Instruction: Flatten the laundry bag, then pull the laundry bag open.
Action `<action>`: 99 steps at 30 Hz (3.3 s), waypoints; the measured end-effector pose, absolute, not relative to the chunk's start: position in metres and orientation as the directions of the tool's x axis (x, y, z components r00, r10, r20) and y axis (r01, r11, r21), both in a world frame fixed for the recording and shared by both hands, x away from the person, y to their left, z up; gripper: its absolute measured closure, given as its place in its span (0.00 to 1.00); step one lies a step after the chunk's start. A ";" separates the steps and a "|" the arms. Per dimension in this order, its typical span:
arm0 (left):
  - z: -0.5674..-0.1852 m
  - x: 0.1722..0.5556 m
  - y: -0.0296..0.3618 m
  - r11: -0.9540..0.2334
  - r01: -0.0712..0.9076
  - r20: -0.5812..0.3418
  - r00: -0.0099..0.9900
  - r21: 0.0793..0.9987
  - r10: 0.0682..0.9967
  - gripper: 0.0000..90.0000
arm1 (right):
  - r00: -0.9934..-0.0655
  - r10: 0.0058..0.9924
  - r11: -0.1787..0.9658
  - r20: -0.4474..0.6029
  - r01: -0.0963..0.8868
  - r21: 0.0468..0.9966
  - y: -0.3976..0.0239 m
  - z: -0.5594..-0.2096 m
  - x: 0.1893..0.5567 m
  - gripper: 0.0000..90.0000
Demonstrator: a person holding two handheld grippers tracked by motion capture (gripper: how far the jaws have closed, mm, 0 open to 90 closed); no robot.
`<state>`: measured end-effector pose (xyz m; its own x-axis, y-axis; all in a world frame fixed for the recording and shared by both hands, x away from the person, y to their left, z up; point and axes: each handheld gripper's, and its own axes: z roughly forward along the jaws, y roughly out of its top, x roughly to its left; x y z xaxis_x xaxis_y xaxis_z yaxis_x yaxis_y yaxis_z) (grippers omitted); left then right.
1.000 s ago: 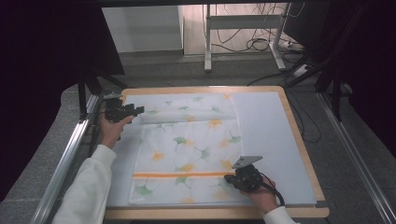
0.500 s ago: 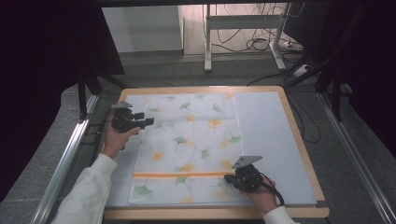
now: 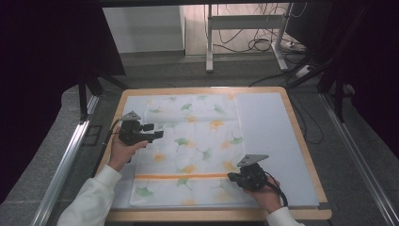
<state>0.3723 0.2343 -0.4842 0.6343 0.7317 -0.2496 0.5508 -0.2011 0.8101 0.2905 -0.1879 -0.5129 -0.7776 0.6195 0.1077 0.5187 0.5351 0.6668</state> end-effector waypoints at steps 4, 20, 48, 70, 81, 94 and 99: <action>-0.484 0.358 0.225 -0.213 0.538 -0.248 0.658 0.816 0.711 0.39 | -0.765 0.635 0.513 0.107 0.520 0.683 -0.195 -0.509 0.291 0.99; -0.499 0.325 0.180 -0.330 0.506 -0.195 0.732 0.797 0.652 0.39 | -0.734 0.671 0.474 0.106 0.534 0.700 -0.213 -0.504 0.290 0.99; -0.501 0.316 0.133 -0.413 0.450 -0.149 0.798 0.792 0.583 0.39 | -0.714 0.692 0.459 0.111 0.553 0.696 -0.226 -0.508 0.259 0.99; -0.506 0.318 0.097 -0.452 0.438 -0.145 0.824 0.777 0.548 0.40 | -0.719 0.685 0.477 0.118 0.565 0.674 -0.229 -0.513 0.257 0.99; -0.506 0.320 0.076 -0.475 0.411 -0.130 0.846 0.778 0.518 0.42 | -0.721 0.683 0.491 0.112 0.568 0.661 -0.228 -0.514 0.258 0.99; -0.508 0.319 0.053 -0.515 0.382 -0.113 0.871 0.767 0.478 0.42 | -0.725 0.680 0.497 0.107 0.564 0.659 -0.226 -0.514 0.259 0.99; -0.508 0.318 0.046 -0.527 0.374 -0.109 0.879 0.763 0.465 0.42 | -0.725 0.680 0.498 0.108 0.565 0.657 -0.226 -0.514 0.259 0.99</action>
<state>0.3184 0.0459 -0.5077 0.8787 0.4647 -0.1091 0.3736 -0.5274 0.7630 0.2590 -0.2260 -0.5145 -0.7251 0.6801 0.1083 0.5654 0.4983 0.6573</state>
